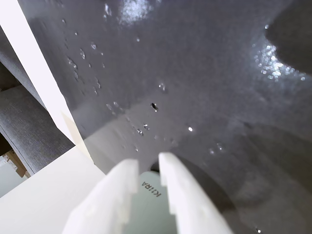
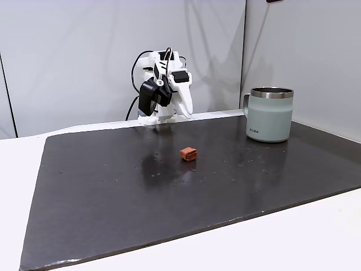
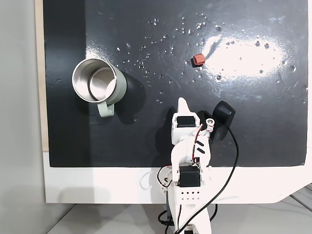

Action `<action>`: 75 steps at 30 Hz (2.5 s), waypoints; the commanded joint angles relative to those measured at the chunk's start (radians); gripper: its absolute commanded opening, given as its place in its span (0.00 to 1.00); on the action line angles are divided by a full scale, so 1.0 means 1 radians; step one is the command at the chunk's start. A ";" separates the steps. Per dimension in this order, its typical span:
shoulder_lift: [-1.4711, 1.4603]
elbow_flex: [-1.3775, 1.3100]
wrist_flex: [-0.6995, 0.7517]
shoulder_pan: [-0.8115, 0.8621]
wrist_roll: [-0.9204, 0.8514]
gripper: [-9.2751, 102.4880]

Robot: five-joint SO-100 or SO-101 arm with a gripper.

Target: Grasp a cube and put it in the cup.

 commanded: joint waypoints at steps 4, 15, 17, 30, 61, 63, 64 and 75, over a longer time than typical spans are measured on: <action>0.008 -0.008 -0.031 -0.025 -0.023 0.08; 0.008 -0.008 -0.031 -0.026 -0.029 0.08; 0.008 -0.008 -0.034 -0.023 -0.041 0.08; -0.117 -0.316 0.049 0.078 -0.201 0.08; -1.539 -1.419 0.302 0.101 -0.290 0.08; -1.585 -1.476 0.325 0.103 -0.295 0.08; -1.612 -1.506 0.336 0.103 -0.299 0.08; -1.796 -1.723 0.431 0.120 -0.302 0.08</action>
